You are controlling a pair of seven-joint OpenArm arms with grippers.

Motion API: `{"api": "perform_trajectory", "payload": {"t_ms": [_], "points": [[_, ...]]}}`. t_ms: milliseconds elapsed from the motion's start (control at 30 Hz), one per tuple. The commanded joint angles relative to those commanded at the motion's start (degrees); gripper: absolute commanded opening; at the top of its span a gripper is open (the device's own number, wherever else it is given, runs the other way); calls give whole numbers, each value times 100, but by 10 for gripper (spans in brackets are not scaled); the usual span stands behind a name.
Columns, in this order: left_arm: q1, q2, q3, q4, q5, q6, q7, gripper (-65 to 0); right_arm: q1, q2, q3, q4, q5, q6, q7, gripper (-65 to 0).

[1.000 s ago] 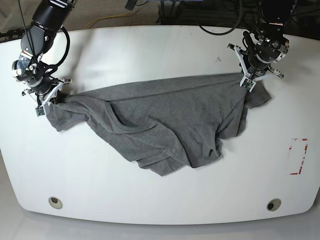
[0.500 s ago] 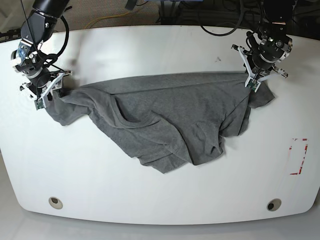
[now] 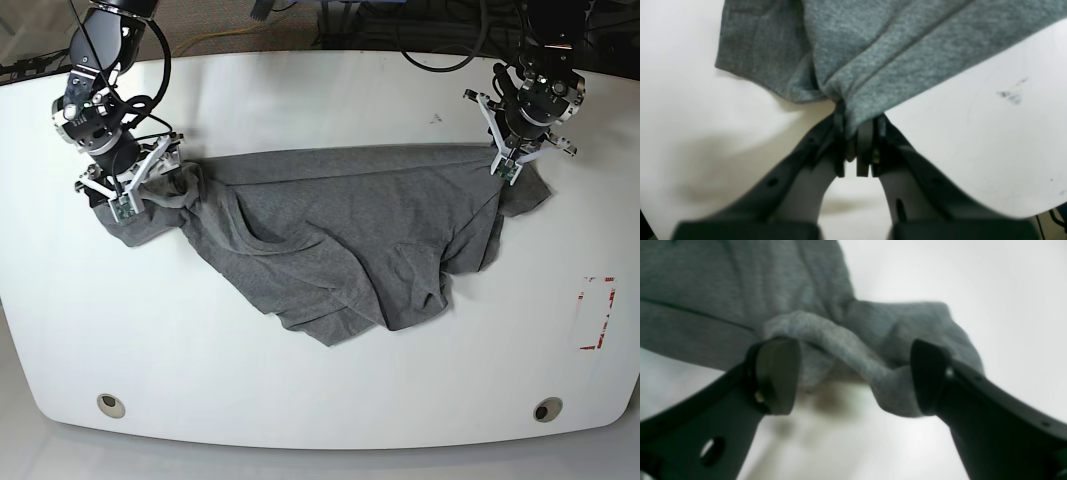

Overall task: Fold the T-shirt properly
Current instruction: 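Release the shirt with the right gripper and move it inward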

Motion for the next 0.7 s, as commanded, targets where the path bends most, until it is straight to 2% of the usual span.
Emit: {"api": "perform_trajectory", "payload": {"t_ms": [200, 367, 700], "points": [[0, 0, 0, 0, 0, 0, 0, -650, 440, -97, -62, 26, -580, 0, 0, -168], [-9, 0, 9, 0, 0, 0, 0, -650, 598, -35, 88, 334, -580, 0, 0, -165], [-9, 0, 9, -9, 0, 0, 0, -650, 413, -26, -141, 475, -571, 0, -9, -165]]}}
